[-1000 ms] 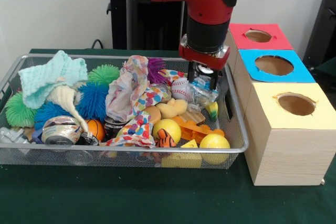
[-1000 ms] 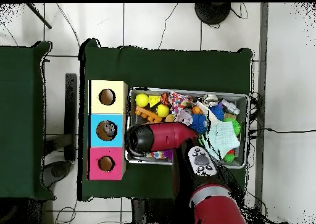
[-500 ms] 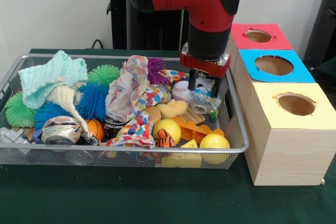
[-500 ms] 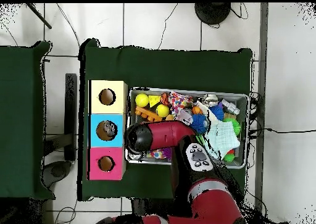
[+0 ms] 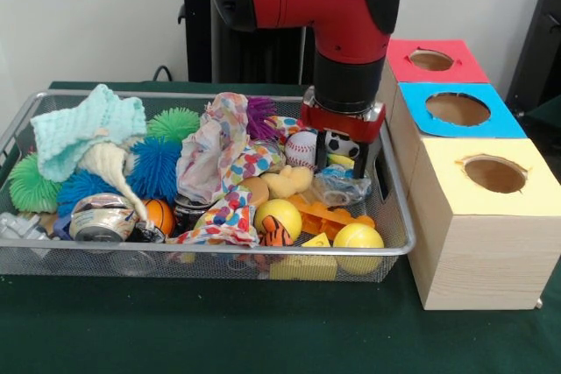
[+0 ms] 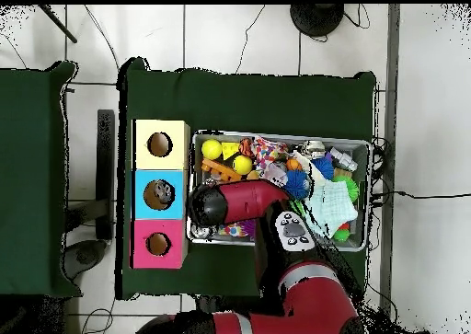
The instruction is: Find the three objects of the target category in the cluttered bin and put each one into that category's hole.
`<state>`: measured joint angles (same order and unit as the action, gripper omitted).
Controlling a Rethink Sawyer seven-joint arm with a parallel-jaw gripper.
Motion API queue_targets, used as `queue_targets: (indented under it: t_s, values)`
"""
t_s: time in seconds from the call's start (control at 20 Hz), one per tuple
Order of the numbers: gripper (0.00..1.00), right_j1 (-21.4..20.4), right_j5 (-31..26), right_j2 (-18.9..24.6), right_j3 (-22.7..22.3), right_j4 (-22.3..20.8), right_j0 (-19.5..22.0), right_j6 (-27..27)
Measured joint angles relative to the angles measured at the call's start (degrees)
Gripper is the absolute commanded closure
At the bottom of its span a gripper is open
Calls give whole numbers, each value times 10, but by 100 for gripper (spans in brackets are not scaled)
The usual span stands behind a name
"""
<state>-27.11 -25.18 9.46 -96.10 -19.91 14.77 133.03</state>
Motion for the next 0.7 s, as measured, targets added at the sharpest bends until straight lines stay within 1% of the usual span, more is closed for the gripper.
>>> queue_targets:
  t_s: [0.15, 0.4, 0.55, 0.7]
  values:
    - [0, 1, 11, -3, 2, -6, -2, 0]
    - [0, 3, 11, -11, 9, -6, -12, 0]
    - [0, 5, 11, -21, 16, -6, -24, 0]
    - [0, 11, 11, -44, 30, -7, -52, 0]
